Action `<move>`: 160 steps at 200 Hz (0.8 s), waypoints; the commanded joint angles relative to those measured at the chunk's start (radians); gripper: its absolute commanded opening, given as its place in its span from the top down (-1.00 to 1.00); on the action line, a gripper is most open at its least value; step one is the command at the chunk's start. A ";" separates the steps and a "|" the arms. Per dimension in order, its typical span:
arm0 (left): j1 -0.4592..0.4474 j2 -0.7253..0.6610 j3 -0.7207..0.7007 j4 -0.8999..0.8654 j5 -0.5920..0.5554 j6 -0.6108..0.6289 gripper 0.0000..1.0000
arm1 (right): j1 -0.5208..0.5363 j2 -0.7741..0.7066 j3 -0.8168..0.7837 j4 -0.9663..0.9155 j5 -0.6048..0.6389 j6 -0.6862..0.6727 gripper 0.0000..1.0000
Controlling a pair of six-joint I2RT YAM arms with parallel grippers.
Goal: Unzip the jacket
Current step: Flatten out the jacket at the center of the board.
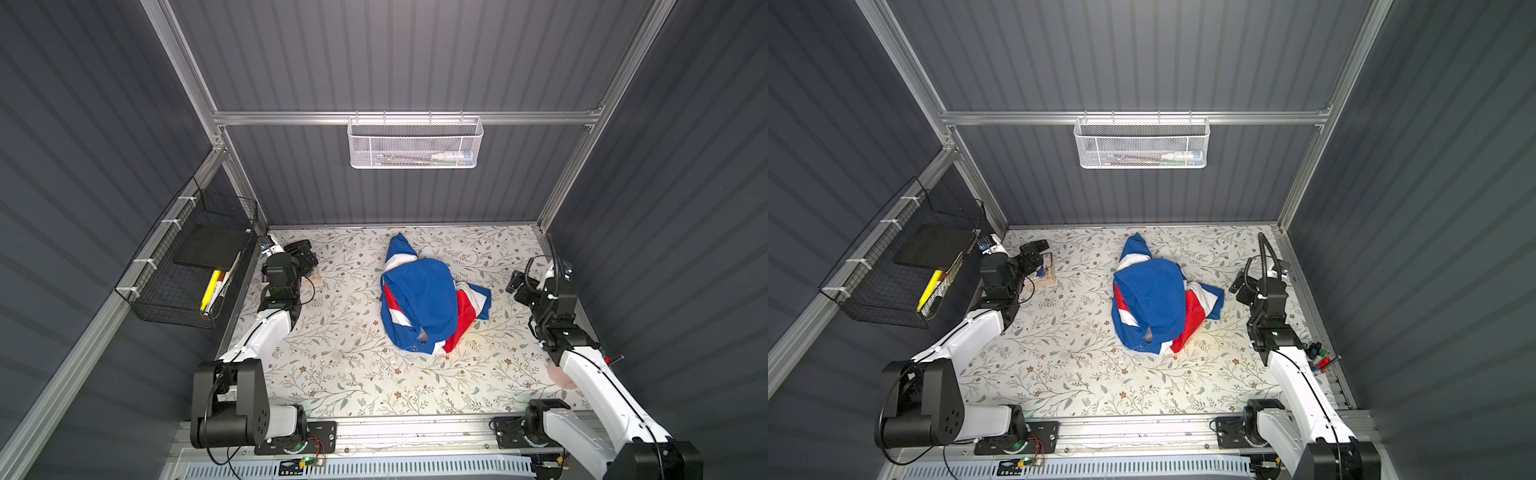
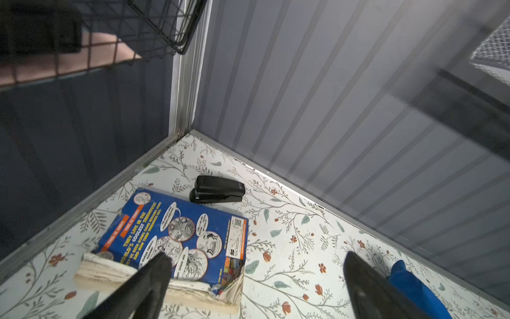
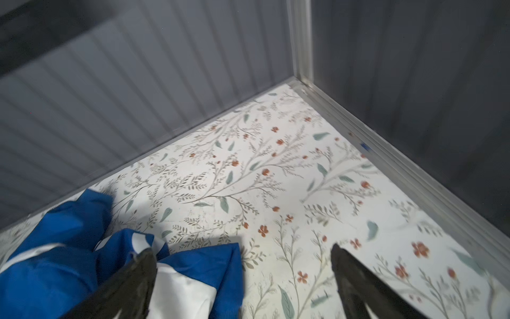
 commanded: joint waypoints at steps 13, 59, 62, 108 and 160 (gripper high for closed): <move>-0.036 0.059 0.152 -0.230 0.116 -0.003 -0.98 | -0.008 0.050 0.072 -0.179 -0.048 0.133 -0.98; -0.258 0.021 0.164 -0.366 0.138 -0.025 -0.98 | 0.016 0.154 0.143 -0.224 -0.520 0.143 -0.98; -0.272 0.011 0.155 -0.365 0.144 -0.028 -0.98 | 0.023 0.160 0.150 -0.234 -0.531 0.138 -0.98; -0.434 -0.106 -0.028 -0.309 0.215 -0.096 -0.98 | 0.163 0.188 0.175 -0.305 -0.670 -0.004 -0.98; -0.531 -0.007 -0.037 -0.133 0.353 -0.063 -0.99 | 0.246 0.324 0.290 -0.274 -0.700 -0.084 -0.93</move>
